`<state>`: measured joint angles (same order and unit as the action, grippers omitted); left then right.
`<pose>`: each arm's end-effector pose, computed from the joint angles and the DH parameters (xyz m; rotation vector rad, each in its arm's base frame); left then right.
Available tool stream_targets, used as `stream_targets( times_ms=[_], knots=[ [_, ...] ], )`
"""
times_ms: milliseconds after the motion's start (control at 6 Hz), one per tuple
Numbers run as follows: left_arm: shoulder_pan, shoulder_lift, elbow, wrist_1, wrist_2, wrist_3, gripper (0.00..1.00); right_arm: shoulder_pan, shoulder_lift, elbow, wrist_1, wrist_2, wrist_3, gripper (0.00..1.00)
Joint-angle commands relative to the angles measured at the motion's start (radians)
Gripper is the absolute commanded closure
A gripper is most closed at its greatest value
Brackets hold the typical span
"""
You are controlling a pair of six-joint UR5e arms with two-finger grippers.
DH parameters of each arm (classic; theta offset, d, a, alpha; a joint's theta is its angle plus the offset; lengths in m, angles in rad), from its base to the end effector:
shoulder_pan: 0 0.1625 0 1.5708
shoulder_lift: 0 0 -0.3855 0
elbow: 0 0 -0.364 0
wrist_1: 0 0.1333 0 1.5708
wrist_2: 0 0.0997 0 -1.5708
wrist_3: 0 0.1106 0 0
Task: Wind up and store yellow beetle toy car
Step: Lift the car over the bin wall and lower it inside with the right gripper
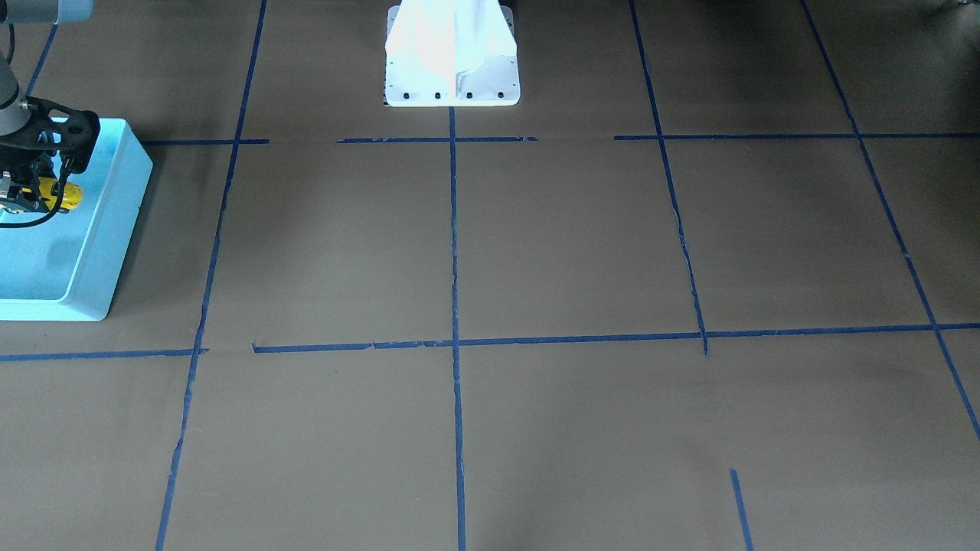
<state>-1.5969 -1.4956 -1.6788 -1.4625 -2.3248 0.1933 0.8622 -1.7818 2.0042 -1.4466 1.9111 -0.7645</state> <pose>-0.0687 -0.4265 0.6229 0.0111 0.7575 0.1307 -0.1894 -0.3691 0.5234 0.3889 -0.3609 -1.5011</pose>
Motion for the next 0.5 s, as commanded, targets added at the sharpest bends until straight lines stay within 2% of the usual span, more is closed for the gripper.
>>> stream_targets(
  times_ms=[0, 333],
  knots=[
    [0.000, 0.000, -0.001, -0.001, 0.001, 0.000, 0.00, -0.002, -0.008, -0.109, 0.112, 0.025, 0.051, 1.00],
    [0.000, 0.000, -0.004, 0.001, 0.001, 0.000, 0.00, -0.006, 0.004, -0.159, 0.114, 0.025, 0.050, 0.99]
  ],
)
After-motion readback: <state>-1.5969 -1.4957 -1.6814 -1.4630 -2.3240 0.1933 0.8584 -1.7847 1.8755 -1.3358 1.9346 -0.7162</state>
